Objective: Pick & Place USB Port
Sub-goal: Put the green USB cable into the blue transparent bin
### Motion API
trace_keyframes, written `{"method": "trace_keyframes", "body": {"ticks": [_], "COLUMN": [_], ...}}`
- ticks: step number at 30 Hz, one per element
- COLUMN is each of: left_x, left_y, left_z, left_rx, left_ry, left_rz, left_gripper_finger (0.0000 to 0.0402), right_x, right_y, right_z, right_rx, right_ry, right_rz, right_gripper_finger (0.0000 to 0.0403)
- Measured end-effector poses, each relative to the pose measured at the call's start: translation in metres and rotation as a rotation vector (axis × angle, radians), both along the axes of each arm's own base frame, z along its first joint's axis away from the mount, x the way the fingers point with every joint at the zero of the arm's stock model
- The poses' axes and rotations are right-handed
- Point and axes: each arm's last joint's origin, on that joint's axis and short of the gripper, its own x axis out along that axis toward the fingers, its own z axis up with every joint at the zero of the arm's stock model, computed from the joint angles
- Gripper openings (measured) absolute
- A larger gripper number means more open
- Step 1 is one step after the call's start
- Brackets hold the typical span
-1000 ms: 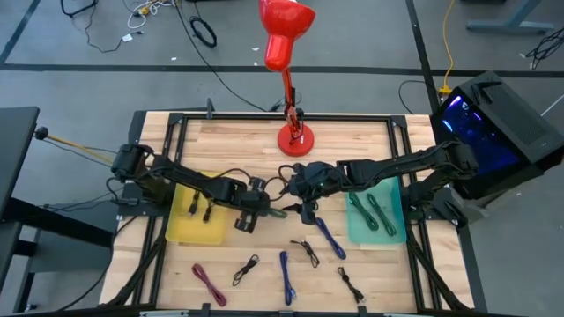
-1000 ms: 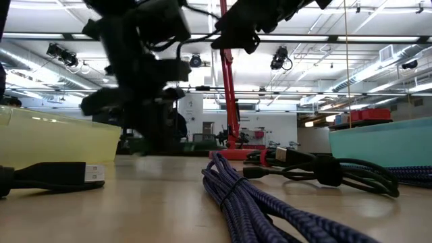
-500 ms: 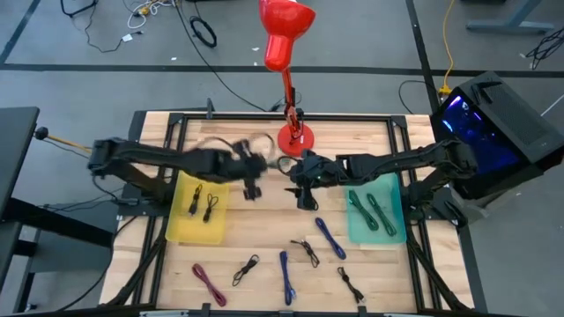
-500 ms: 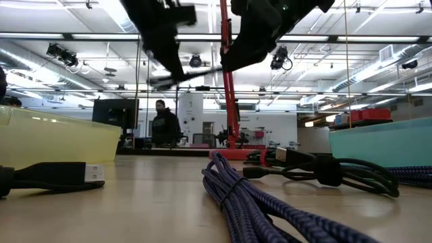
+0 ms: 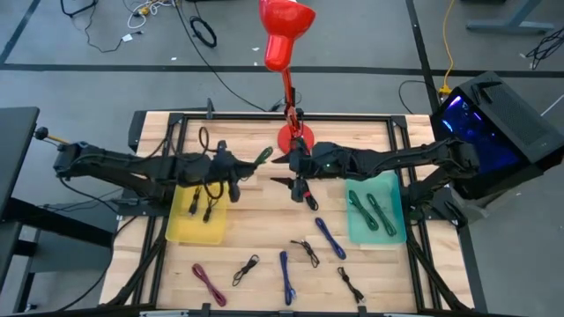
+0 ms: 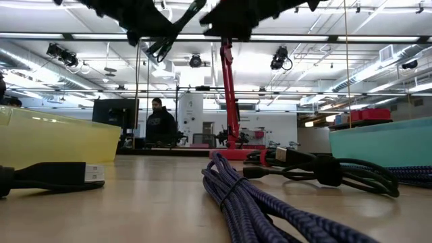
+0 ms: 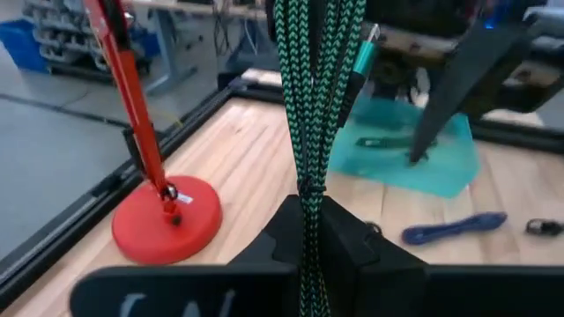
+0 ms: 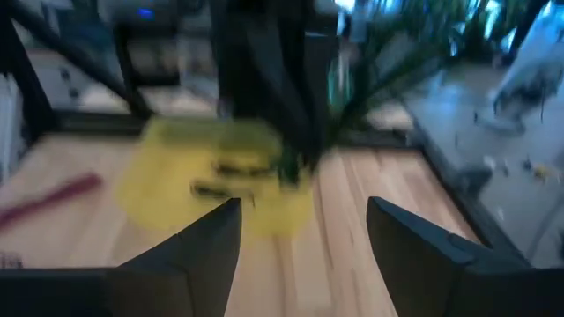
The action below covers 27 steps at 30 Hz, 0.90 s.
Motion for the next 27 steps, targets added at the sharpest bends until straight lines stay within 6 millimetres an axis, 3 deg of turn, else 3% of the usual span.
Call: {"method": "trace_keyframes", "body": {"ticks": [7,16,24,27], "left_x": [0.000,0.008,0.027,0.031], "left_y": [-0.012,-0.021,-0.025,-0.026], "left_z": [-0.003,0.001,-0.003,-0.005], "left_rx": [0.049,0.131,0.203,0.220], "left_ry": [-0.189,-0.274,-0.375,-0.403], "left_rz": [-0.057,-0.085,-0.104,-0.124], "left_gripper_finger": [0.0019,0.0019,0.0019,0.0019], "right_x": [0.004,0.005,0.005,0.005], "right_y": [-0.003,-0.004,-0.002,-0.002], "right_z": [0.016,0.032,0.034,0.034], "right_rx": [0.019,0.058,0.073,0.070], "right_ry": [-0.175,-0.341,-0.362,-0.362], "right_rz": [0.041,0.145,0.160,0.161], "right_gripper_finger": [0.0247,0.0247,0.0245,0.0226]}}
